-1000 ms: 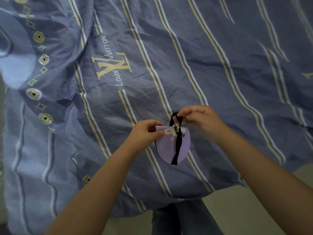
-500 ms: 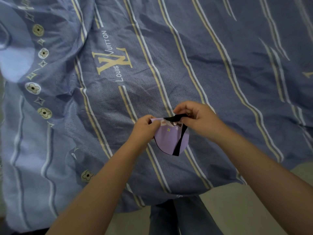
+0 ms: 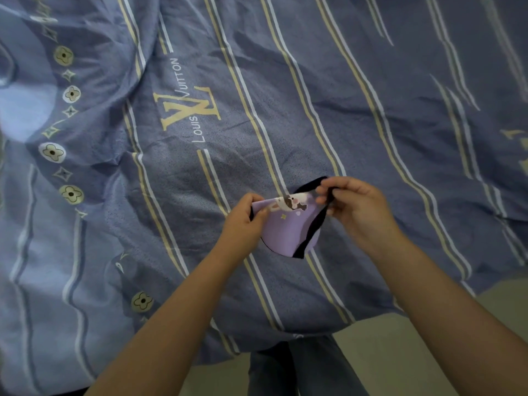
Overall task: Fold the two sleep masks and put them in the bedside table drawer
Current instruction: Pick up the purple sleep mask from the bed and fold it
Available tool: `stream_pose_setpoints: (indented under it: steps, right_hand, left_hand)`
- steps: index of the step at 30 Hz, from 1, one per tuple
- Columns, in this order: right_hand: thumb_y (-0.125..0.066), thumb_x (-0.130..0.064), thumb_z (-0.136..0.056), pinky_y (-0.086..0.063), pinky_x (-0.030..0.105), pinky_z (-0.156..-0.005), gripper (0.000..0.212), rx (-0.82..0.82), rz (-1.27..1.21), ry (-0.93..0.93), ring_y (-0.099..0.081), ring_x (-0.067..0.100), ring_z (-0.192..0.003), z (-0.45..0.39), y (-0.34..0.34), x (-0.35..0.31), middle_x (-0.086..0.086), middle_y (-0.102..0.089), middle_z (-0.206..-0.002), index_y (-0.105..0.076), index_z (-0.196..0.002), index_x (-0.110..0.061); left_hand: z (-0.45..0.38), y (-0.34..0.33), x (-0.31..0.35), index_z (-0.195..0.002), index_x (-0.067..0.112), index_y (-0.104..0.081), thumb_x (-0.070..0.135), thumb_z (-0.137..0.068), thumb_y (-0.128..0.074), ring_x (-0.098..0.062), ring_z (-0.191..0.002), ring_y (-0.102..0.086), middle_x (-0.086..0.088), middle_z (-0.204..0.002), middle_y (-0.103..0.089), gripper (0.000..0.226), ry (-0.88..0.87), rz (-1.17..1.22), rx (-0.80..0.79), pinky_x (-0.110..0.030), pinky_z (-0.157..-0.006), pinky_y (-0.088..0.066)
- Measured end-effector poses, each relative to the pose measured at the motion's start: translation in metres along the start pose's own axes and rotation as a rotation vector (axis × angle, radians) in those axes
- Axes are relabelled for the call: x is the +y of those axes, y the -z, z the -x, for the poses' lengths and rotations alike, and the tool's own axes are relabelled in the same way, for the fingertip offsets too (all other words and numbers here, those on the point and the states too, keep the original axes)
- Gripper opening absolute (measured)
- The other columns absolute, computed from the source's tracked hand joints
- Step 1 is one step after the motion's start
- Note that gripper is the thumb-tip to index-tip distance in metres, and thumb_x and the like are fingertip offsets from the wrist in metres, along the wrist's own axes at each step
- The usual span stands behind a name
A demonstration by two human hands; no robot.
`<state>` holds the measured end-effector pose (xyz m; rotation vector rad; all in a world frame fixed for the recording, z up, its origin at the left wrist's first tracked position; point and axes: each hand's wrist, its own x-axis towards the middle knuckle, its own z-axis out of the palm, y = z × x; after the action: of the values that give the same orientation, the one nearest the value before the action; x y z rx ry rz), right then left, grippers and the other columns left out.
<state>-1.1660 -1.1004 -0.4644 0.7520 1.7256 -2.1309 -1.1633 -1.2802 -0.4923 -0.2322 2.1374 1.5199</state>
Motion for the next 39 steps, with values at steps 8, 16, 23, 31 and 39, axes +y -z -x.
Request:
stream_pose_setpoints:
  steps: [8,16,23,31,39]
  right_hand:
    - [-0.054,0.004,-0.079,-0.033,0.013,-0.051,0.016,0.194,0.906,0.288,-0.049,0.017,-0.063,-0.011,0.017,0.022,0.003,-0.056,-0.073,-0.067,-0.088,0.000]
    - [-0.035,0.004,-0.072,-0.046,0.016,-0.049,0.052,-0.104,0.242,-0.301,-0.049,0.012,-0.041,-0.027,0.030,-0.007,0.000,-0.046,-0.032,-0.036,-0.024,-0.017]
    - [-0.062,-0.018,-0.038,-0.049,0.014,-0.044,0.013,-0.189,-0.450,-0.357,-0.059,0.008,-0.043,-0.017,0.027,-0.014,-0.003,-0.067,-0.050,-0.065,-0.048,-0.011]
    - [-0.050,0.004,-0.084,-0.050,0.013,-0.045,0.031,-0.264,0.285,-0.010,-0.058,0.002,-0.044,-0.015,0.004,-0.003,-0.011,-0.070,-0.052,-0.066,-0.089,-0.022]
    - [-0.061,-0.004,-0.078,-0.041,0.013,-0.041,0.031,-0.351,0.592,0.046,-0.051,0.001,-0.038,-0.009,0.001,-0.013,-0.011,-0.063,-0.050,-0.063,-0.103,-0.021]
  left_hand:
    - [0.004,0.007,-0.003,-0.076,0.029,-0.044,0.014,-0.092,-0.040,-0.010,-0.067,-0.043,0.003,-0.077,-0.045,0.023,0.040,0.243,0.070,-0.027,-0.056,-0.042]
    - [0.007,0.020,0.001,-0.083,0.033,-0.040,0.011,-0.089,-0.041,-0.018,-0.080,-0.041,0.004,-0.083,-0.042,0.023,-0.013,0.170,-0.060,-0.040,-0.074,-0.039]
    - [0.010,0.019,0.011,-0.079,0.032,-0.035,0.002,-0.087,-0.037,0.006,-0.052,-0.036,0.006,-0.067,-0.033,0.031,-0.277,-0.057,-0.040,-0.008,-0.050,-0.032]
    - [0.004,0.029,0.014,-0.074,0.033,-0.039,-0.006,-0.089,-0.035,0.001,-0.045,-0.032,0.004,-0.059,-0.029,0.042,-0.249,-0.157,-0.186,-0.008,-0.044,-0.028]
    - [-0.003,0.034,0.025,-0.068,0.035,-0.038,-0.005,-0.086,-0.035,-0.008,-0.056,-0.032,0.007,-0.063,-0.037,0.043,-0.177,-0.322,-0.275,-0.005,-0.047,-0.032]
